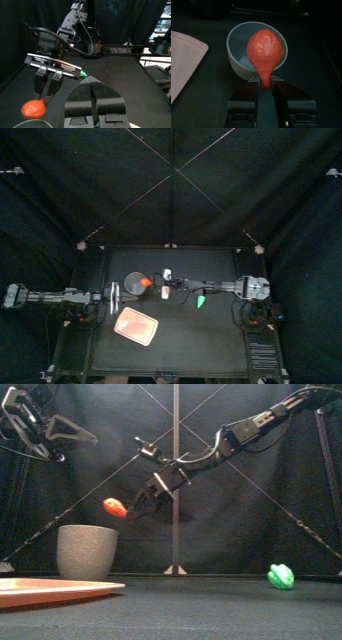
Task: Pick the drumstick then place it in the grey bowl
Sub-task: Drop drumstick in the grey bowl and return to neutral
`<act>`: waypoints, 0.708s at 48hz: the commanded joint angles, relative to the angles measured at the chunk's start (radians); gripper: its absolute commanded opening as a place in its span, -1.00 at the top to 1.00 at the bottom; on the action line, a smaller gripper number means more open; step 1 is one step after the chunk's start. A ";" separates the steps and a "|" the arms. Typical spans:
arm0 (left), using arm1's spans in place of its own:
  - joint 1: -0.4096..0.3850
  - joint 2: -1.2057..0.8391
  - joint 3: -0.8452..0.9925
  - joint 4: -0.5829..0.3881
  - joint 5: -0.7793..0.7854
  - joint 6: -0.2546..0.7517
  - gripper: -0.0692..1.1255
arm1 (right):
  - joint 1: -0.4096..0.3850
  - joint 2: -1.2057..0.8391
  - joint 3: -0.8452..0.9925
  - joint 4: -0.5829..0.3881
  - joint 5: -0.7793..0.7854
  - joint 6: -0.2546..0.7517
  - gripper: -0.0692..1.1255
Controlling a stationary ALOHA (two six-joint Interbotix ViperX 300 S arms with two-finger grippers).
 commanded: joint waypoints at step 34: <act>0.020 0.003 0.008 0.000 -0.009 0.000 0.88 | 0.020 -0.230 0.215 0.163 -0.123 0.011 -0.70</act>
